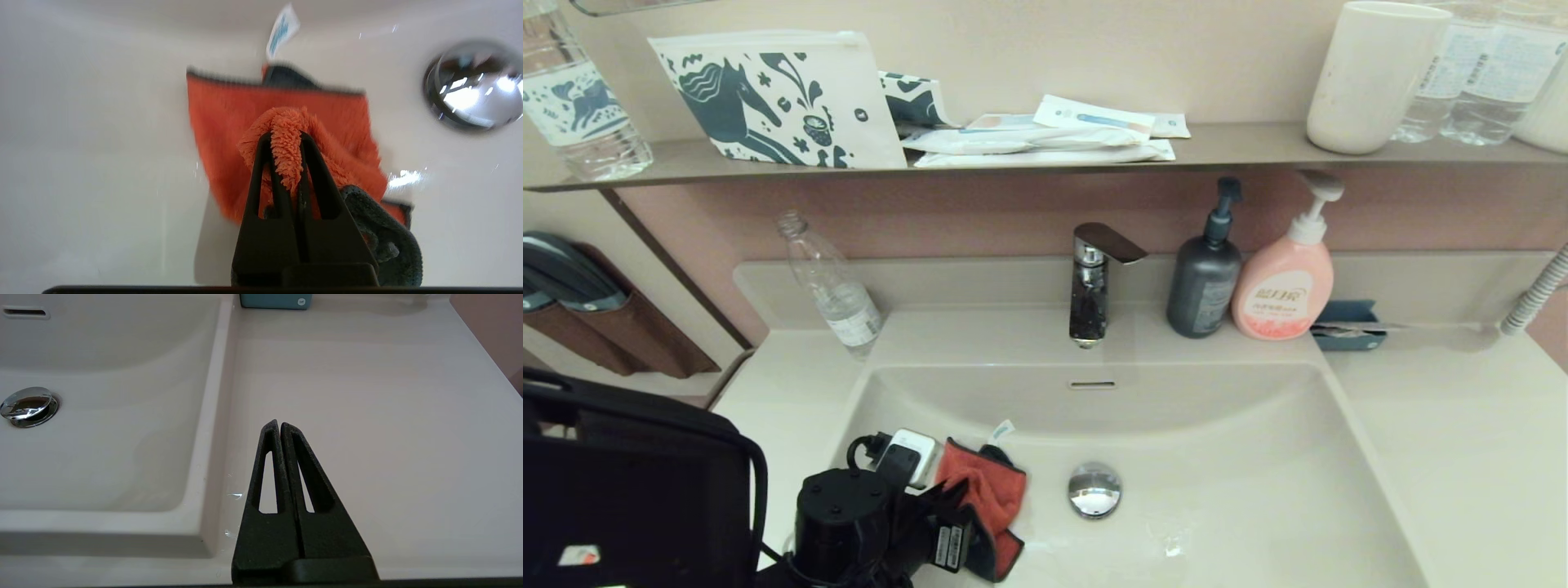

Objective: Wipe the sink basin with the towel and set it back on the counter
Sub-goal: Wipe the sink

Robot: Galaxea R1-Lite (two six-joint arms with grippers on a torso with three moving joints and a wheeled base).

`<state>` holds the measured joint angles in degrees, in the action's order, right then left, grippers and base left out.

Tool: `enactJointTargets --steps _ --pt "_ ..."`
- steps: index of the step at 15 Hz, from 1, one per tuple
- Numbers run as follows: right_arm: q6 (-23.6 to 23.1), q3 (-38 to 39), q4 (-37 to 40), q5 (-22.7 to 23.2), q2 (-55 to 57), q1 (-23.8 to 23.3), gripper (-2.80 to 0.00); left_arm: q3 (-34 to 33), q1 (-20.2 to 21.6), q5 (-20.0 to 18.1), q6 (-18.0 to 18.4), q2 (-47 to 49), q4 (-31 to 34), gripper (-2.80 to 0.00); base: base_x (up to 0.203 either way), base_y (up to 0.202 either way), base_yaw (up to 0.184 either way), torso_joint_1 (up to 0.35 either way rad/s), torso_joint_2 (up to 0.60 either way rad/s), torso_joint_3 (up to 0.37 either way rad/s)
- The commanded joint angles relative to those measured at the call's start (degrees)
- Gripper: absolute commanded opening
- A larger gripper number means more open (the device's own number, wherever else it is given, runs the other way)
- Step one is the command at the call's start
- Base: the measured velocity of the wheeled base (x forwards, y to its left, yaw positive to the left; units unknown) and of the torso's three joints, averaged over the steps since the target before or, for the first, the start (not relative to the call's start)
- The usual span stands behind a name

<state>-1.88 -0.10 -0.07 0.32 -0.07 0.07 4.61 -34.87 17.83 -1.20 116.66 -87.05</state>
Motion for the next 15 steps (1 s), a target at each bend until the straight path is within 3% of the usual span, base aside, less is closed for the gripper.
enactJointTargets --steps 1,5,12,15 --pt "-0.03 0.01 -0.01 0.03 0.07 0.01 -2.8 1.5 -0.2 0.1 0.6 -1.11 -2.0 -2.8 0.0 0.0 0.0 0.0 0.0 0.0" --pt "-0.06 0.03 -0.01 0.03 0.07 0.01 -2.8 7.12 -0.13 0.09 1.55 -2.34 5.03 -2.8 0.0 0.0 0.0 0.0 0.0 0.0" --pt "-0.06 0.01 -0.01 0.03 0.07 0.01 -2.8 24.7 0.19 -0.32 -0.72 -7.9 39.85 -2.8 0.0 0.0 0.0 0.0 0.0 0.0" --pt "0.01 0.01 -0.01 0.03 0.07 0.01 -2.8 32.45 2.45 -0.88 -0.97 -7.24 54.14 -2.8 0.0 0.0 0.0 0.0 0.0 0.0"
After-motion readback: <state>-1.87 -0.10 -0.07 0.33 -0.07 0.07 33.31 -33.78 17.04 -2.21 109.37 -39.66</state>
